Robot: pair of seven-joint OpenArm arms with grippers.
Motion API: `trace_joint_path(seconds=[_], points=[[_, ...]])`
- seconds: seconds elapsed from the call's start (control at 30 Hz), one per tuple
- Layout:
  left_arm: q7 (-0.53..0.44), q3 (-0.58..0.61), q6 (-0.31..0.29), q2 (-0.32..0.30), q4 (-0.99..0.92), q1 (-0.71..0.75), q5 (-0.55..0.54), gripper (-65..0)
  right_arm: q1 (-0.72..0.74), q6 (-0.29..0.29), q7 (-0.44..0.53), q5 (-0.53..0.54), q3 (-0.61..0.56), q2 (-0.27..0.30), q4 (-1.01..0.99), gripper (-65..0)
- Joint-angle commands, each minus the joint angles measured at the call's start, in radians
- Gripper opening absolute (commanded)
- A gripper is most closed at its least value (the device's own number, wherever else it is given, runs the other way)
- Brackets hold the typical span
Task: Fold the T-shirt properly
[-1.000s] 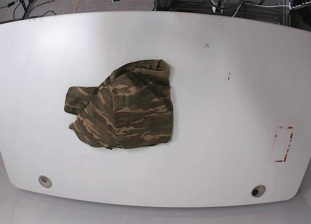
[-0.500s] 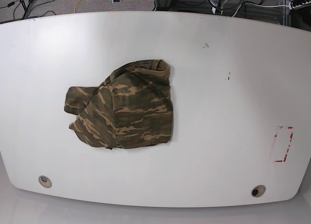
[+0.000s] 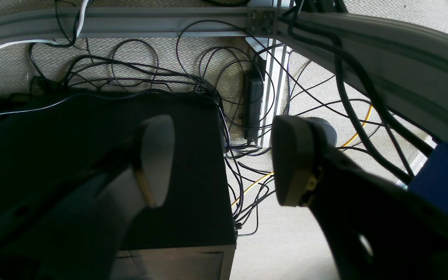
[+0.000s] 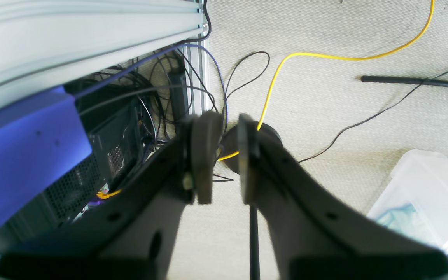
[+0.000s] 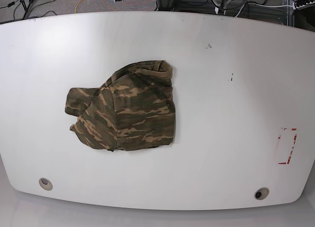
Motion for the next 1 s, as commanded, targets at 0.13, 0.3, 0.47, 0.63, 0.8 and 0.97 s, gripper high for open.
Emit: trace_joint_path(seconds=[0.13,0.3,0.47,0.63,0.8,0.97], points=[[0.007,0.0,-0.001,-0.003,0.005,0.004,0.003,-27.3,-0.016,0.001,0.017,0.007,0.0,0.0,0.008,-54.4],[0.007,0.001,0.002,-0.004,0.006,0.005,0.007,-27.5,-0.021,0.001,0.015,0.005,0.0,0.0,0.013,-54.2],[0.009,0.001,0.002,-0.004,0.008,0.006,0.007,-27.5,-0.022,0.002,0.016,0.004,0.0,-0.001,0.016,-54.2],[0.012,-0.002,0.003,-0.002,0.009,0.005,0.008,-27.5,-0.019,0.002,0.023,0.005,0.001,-0.005,0.017,-54.4],[0.009,-0.003,0.004,-0.001,0.006,0.003,0.007,-27.6,-0.017,0.003,0.02,0.006,-0.002,-0.003,0.015,-54.5],[0.009,-0.003,0.003,-0.002,0.006,0.003,0.007,-27.6,-0.016,0.003,0.015,0.007,-0.002,-0.001,0.015,-54.5]])
